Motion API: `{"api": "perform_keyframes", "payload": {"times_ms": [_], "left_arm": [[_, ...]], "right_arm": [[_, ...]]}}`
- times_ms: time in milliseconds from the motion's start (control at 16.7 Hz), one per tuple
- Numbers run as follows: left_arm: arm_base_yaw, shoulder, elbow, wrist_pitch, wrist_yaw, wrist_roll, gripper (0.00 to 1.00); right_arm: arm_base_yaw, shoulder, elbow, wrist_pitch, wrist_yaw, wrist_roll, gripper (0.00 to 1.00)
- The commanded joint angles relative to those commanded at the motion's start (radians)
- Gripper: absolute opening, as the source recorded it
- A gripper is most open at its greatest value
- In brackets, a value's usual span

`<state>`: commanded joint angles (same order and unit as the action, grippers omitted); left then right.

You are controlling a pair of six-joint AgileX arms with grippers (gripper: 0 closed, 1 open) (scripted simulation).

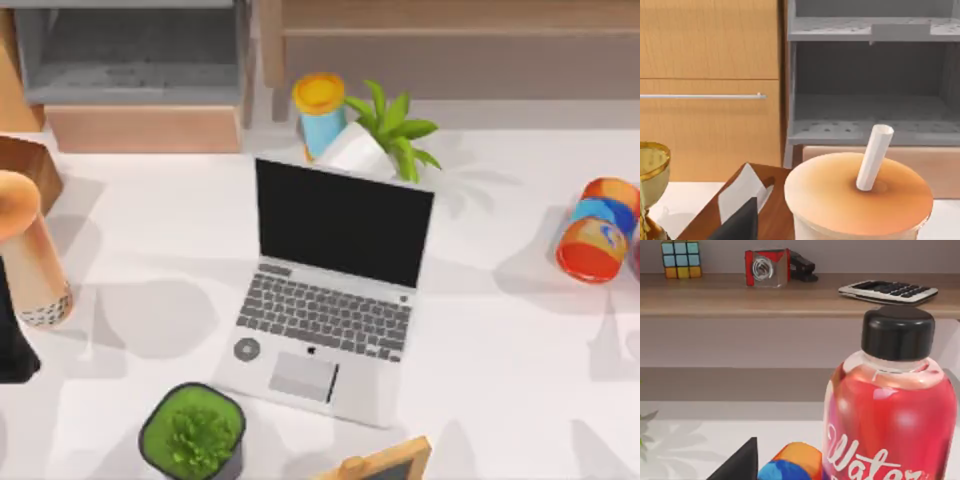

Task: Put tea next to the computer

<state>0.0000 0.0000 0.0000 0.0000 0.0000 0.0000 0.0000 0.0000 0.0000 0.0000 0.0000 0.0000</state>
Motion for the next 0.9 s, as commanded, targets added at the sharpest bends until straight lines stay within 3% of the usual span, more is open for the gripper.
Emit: {"api": "perform_keyframes", "payload": {"times_ms": [240,900], "left_arm": [[0.005,0.039,0.005,0.018,0.006,0.003,1.00],[0.045,0.496,0.034,0.162,0.060,0.010,1.00]], "right_arm": [[0.000,0.000,0.000,0.000,0.000,0.000,1.00],[0.000,0.000,0.000,0.000,0.000,0.000,1.00]]}}
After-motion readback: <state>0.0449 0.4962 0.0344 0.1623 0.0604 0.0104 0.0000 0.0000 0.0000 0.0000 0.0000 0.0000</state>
